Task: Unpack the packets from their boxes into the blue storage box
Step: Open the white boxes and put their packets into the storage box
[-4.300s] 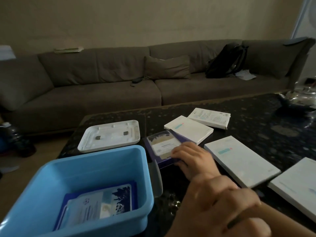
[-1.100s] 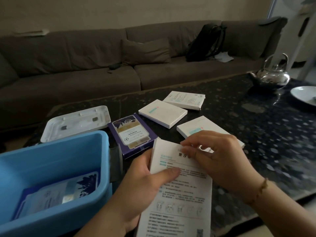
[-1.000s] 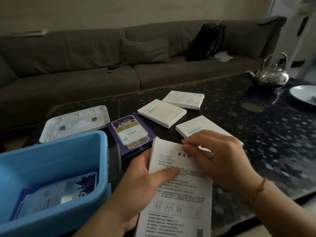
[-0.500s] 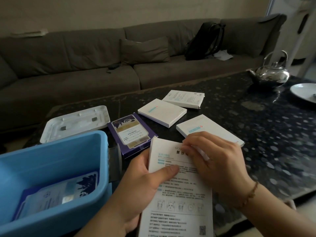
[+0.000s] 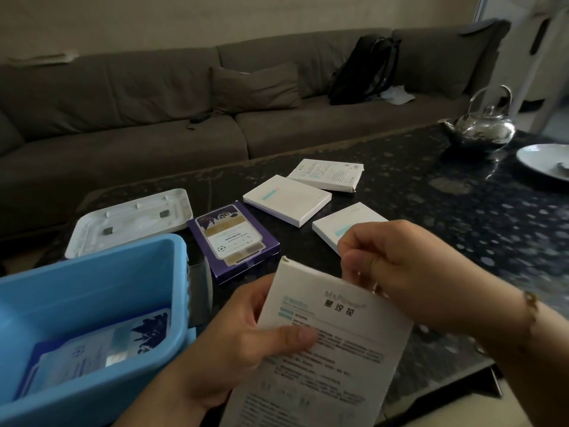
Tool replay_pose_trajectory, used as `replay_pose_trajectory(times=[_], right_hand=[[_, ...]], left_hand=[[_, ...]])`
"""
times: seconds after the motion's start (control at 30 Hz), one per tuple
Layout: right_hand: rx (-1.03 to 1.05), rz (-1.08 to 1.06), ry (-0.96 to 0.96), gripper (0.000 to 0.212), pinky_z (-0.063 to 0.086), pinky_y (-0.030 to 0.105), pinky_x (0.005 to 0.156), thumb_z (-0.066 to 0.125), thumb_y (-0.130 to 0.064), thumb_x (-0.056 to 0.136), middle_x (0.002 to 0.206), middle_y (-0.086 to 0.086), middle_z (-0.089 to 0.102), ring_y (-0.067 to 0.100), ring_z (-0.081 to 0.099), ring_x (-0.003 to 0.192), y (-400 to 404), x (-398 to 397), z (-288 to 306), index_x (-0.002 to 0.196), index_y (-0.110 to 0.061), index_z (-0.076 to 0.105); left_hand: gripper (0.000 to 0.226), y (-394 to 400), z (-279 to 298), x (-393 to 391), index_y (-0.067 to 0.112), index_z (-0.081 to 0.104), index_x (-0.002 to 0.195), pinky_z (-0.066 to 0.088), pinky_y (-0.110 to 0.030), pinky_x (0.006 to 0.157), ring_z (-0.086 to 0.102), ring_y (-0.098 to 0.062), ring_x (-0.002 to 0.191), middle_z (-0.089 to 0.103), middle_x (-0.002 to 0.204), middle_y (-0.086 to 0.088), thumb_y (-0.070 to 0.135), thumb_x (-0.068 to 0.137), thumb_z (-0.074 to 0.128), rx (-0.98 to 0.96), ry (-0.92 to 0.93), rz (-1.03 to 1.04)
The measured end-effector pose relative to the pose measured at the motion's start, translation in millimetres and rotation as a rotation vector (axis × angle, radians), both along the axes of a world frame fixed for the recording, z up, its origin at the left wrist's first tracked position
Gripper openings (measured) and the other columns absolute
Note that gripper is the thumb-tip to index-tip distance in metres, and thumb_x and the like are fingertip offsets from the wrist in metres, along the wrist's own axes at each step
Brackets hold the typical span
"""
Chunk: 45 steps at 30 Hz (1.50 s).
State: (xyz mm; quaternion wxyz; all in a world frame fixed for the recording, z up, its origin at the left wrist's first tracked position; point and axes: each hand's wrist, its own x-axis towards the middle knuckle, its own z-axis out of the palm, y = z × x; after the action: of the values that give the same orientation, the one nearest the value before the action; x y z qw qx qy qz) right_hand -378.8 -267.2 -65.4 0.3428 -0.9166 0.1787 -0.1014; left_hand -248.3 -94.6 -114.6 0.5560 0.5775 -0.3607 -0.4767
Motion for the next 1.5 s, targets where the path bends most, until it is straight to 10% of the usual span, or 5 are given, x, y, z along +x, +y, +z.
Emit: replay_pose_trajectory(times=[0.47,0.73,0.93,1.5], right_hand=[[0.931,0.167,0.106,0.033,0.042,0.013,0.044,0.044,-0.013,0.101,0.06,-0.002,0.061,0.005,0.056,0.05,2,0,-8,0.072,-0.013,0.061],[0.448,-0.133,-0.316,0.018,0.058,0.038,0.063,0.054,-0.026,0.092,0.079,0.008,0.073,0.022,0.072,0.07,-16,-15,22,0.091,-0.015,0.068],[-0.051,0.148,0.024,0.032,0.057,0.022,0.067,0.069,-0.057,0.06,0.087,-0.026,0.071,-0.007,0.068,0.079,-15,-32,33,0.084,-0.036,0.069],[-0.065,0.277,0.06,0.012,0.052,0.013,0.079,0.075,-0.031,0.079,0.081,-0.027,0.072,-0.009,0.068,0.082,-17,-29,24,0.083,-0.035,0.065]], left_hand=[[0.042,6,-2,0,0.021,0.071,0.106,0.058,-0.035,0.082,0.072,-0.031,0.099,0.075,0.106,-0.013,0.034,0.07,0.087,-0.152,-0.012,-0.044],[0.046,4,-1,2,0.021,0.071,0.106,0.059,-0.038,0.081,0.07,-0.037,0.101,0.073,0.107,-0.018,0.032,0.066,0.089,-0.113,0.058,-0.011],[0.046,3,-1,1,0.03,0.073,0.1,0.06,-0.034,0.076,0.073,-0.032,0.097,0.075,0.104,-0.013,0.034,0.058,0.093,-0.088,0.091,0.007],[0.043,2,-6,4,0.024,0.069,0.108,0.059,-0.037,0.081,0.071,-0.034,0.102,0.073,0.11,-0.015,0.026,0.069,0.085,-0.083,0.019,-0.019]])
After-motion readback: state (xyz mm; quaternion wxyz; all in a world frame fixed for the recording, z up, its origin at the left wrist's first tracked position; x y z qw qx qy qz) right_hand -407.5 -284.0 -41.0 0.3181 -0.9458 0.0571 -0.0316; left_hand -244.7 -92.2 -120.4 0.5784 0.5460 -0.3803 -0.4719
